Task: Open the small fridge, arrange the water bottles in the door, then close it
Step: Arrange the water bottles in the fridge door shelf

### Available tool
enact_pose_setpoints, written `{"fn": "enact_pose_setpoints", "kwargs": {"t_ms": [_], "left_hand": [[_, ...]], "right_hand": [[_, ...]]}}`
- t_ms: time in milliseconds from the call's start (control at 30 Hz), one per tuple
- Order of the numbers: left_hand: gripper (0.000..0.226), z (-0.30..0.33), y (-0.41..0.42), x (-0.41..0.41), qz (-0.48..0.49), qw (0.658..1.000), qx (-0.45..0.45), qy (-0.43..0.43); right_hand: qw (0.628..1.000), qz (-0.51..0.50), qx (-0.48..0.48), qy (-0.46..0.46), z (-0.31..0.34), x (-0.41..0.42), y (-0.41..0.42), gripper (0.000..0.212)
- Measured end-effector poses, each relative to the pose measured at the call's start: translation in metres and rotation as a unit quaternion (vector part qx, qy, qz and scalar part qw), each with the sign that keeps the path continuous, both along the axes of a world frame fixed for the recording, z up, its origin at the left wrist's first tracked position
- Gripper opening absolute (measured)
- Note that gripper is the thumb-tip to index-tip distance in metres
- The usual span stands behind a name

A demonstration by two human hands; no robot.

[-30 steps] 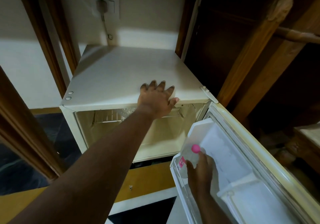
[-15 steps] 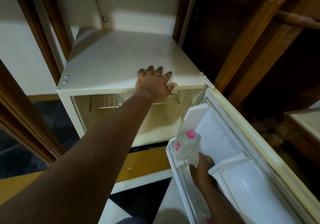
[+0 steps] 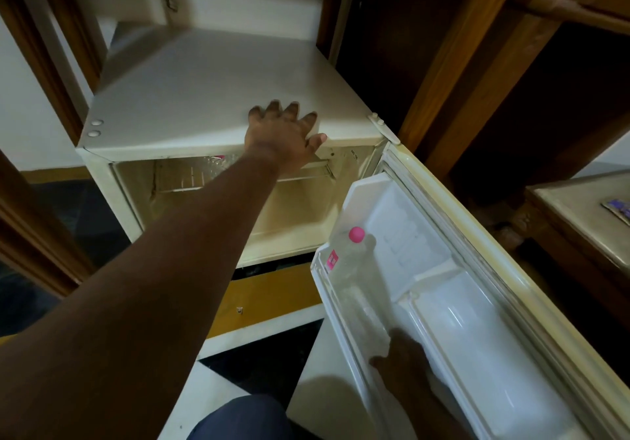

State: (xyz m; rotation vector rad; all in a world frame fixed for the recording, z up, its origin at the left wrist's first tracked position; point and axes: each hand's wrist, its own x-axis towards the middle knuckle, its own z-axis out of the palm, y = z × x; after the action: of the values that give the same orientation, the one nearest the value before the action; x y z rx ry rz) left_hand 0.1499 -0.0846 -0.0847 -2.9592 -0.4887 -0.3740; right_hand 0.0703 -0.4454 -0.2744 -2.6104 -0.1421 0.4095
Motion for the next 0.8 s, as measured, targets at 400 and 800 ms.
{"fn": "enact_pose_setpoints", "kwargs": {"t_ms": [400,800], "left_hand": [[0.071,0.002,-0.003,-0.002,0.009,1.000,-0.011,0.005],[0.070,-0.001,-0.002,0.001,0.009,1.000,-0.010,-0.006]], "right_hand": [[0.939,-0.107,0.289,-0.156,0.013,-0.004,0.032,0.025],[0.939,-0.005,0.277,-0.204,0.028,0.030,0.085,0.026]]}}
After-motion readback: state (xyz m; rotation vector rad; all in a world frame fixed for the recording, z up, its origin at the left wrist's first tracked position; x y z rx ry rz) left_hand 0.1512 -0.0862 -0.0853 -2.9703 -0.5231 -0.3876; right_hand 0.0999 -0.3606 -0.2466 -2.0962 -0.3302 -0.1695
